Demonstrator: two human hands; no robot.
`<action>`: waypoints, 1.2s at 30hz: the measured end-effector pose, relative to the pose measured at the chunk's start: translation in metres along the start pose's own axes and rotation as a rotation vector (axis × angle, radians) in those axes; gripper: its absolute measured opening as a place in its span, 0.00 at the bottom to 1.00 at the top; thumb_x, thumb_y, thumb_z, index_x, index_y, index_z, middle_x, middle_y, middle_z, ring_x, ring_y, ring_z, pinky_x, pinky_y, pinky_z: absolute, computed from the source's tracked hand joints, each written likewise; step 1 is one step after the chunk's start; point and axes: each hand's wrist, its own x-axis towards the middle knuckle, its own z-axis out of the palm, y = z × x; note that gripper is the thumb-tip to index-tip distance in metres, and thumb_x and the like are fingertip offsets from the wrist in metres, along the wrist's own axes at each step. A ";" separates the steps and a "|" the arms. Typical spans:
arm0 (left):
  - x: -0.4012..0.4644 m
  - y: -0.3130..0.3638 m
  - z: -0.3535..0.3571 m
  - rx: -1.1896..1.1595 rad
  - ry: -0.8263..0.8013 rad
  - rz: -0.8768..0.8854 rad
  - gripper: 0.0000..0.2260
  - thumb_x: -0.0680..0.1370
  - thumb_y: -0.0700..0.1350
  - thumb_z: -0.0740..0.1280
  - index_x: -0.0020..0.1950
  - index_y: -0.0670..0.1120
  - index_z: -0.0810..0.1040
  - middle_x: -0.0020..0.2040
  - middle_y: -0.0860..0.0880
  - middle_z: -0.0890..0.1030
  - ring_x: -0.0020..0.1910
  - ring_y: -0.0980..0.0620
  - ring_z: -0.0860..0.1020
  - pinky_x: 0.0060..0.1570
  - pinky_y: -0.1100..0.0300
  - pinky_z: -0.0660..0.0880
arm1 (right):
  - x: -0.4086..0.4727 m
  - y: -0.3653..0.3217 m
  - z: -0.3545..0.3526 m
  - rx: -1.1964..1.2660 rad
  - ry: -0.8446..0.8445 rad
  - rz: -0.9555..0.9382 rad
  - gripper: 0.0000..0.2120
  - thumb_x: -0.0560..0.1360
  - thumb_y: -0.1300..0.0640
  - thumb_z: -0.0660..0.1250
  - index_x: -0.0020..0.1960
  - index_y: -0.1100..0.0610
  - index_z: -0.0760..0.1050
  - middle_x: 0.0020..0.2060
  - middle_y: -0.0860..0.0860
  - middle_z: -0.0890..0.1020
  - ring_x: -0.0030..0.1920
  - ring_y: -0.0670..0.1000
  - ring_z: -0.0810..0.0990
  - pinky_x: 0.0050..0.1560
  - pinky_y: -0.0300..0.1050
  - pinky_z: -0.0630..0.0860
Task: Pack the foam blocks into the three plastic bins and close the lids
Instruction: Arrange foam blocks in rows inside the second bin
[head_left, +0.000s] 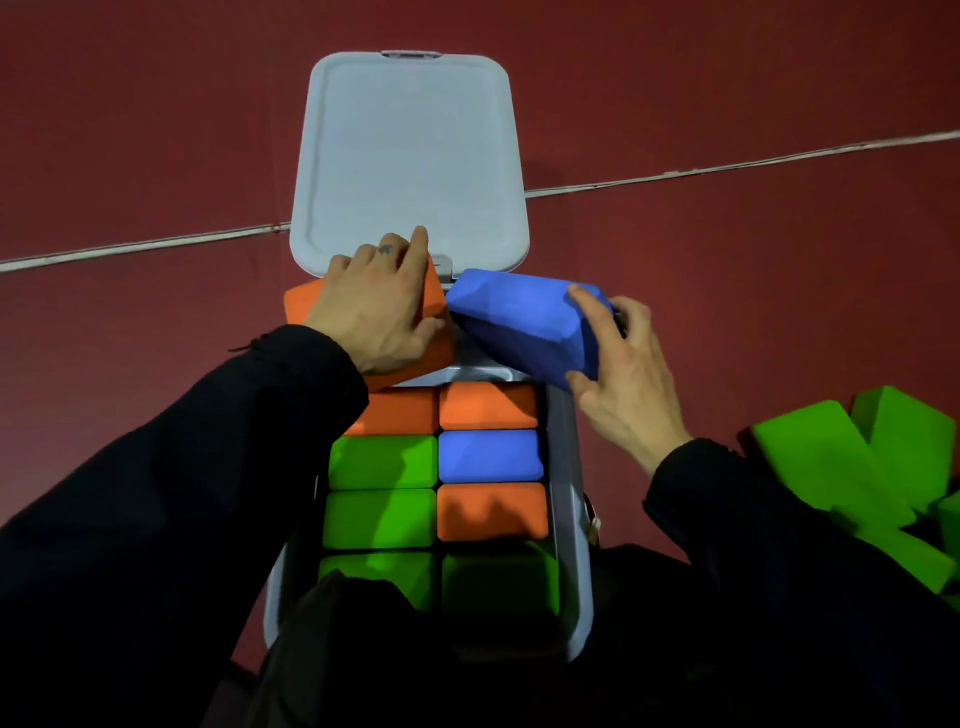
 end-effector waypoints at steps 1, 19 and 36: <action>0.000 -0.003 -0.002 -0.012 -0.014 0.008 0.42 0.76 0.60 0.66 0.80 0.41 0.51 0.72 0.36 0.67 0.65 0.33 0.71 0.60 0.39 0.68 | -0.001 -0.001 0.001 0.011 -0.003 0.008 0.43 0.70 0.61 0.72 0.79 0.40 0.58 0.69 0.54 0.63 0.64 0.60 0.71 0.50 0.54 0.79; -0.019 -0.016 0.076 0.098 -0.027 0.129 0.42 0.74 0.58 0.67 0.81 0.41 0.54 0.72 0.40 0.70 0.68 0.37 0.69 0.71 0.37 0.61 | 0.015 -0.013 0.014 -0.270 -0.027 -0.242 0.43 0.68 0.67 0.67 0.80 0.47 0.61 0.71 0.62 0.67 0.67 0.66 0.70 0.64 0.61 0.73; -0.009 -0.039 0.160 -0.050 -0.069 -0.198 0.41 0.73 0.74 0.58 0.81 0.56 0.56 0.76 0.43 0.66 0.78 0.38 0.58 0.70 0.24 0.51 | 0.066 -0.027 0.094 -0.282 -0.353 -0.319 0.42 0.72 0.73 0.61 0.83 0.55 0.52 0.81 0.56 0.59 0.79 0.62 0.57 0.79 0.60 0.55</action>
